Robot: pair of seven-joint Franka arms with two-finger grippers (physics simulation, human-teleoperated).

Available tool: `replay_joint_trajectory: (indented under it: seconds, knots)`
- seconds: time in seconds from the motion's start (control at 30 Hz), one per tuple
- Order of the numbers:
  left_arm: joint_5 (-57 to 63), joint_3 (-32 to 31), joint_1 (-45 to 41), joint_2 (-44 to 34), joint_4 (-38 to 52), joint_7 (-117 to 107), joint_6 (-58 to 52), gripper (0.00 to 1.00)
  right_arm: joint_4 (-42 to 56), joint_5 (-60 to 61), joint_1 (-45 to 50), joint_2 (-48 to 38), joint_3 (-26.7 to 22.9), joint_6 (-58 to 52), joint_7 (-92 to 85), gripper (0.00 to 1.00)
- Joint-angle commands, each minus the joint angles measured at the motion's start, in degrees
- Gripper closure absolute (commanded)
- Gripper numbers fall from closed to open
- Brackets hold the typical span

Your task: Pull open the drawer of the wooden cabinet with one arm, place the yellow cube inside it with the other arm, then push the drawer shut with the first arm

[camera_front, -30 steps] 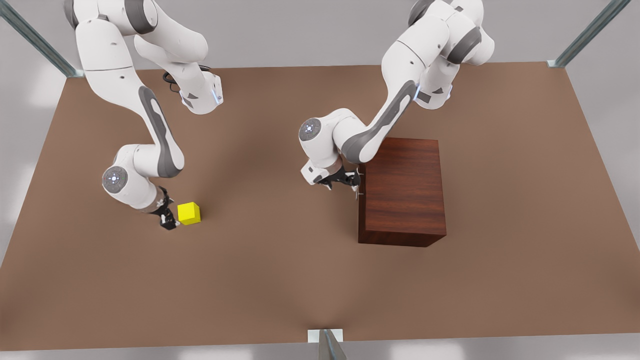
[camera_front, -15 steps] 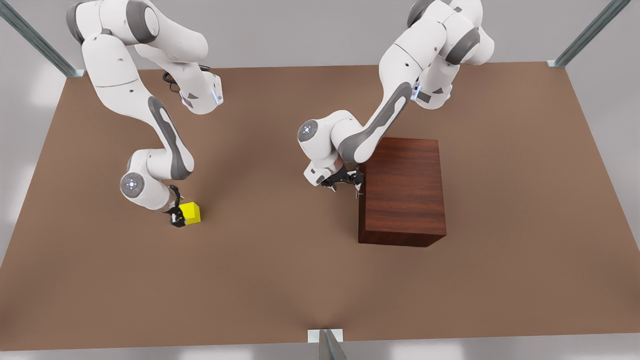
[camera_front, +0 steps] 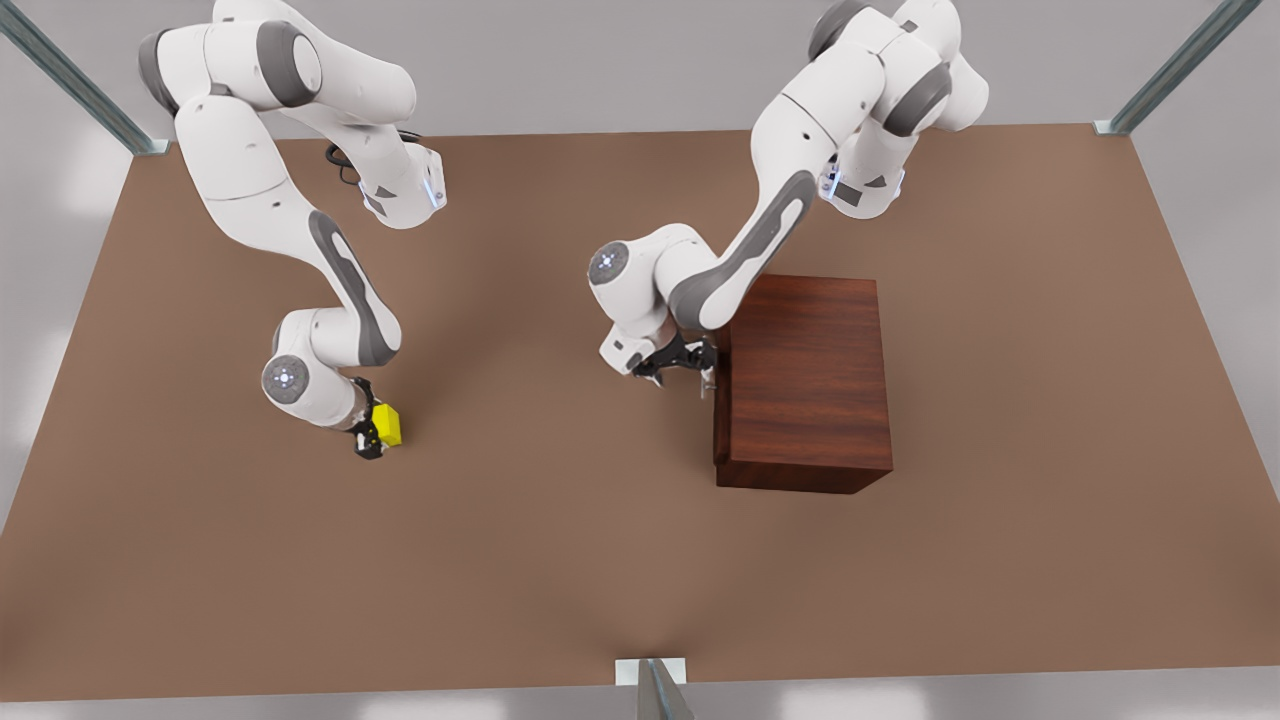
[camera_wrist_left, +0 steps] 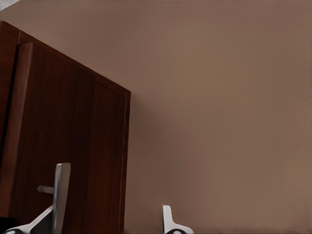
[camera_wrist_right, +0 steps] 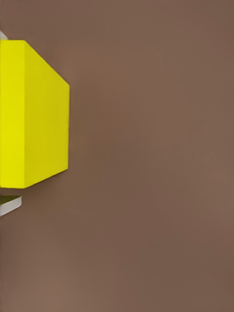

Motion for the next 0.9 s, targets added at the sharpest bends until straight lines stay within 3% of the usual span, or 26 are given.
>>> replay_joint_trajectory:
  seconds: [0.0,0.17,0.27,0.47,0.87]
  knots:
    - [0.2,0.0,-0.5,0.3,0.1,-5.3,0.1,0.00,0.0,-0.6,0.0,0.1,0.0,1.6,2.5,0.00]
    - [0.5,0.0,-1.2,0.6,0.2,-6.5,-0.2,0.00,-0.1,-0.6,0.0,0.1,0.2,1.6,2.9,0.01]
    - [0.4,0.0,-2.0,0.9,1.2,-6.6,-0.5,0.00,-0.1,-0.6,-0.1,0.1,0.2,1.6,3.0,0.20]
    - [0.5,0.0,-2.6,1.3,1.5,-8.2,-0.6,0.00,0.0,-1.3,-0.4,-0.3,0.2,1.6,3.1,0.29]
    - [-0.1,0.0,-4.6,2.4,4.4,-10.3,-0.6,0.00,2.8,-1.2,-2.4,-6.1,-0.1,-5.8,2.7,0.29]
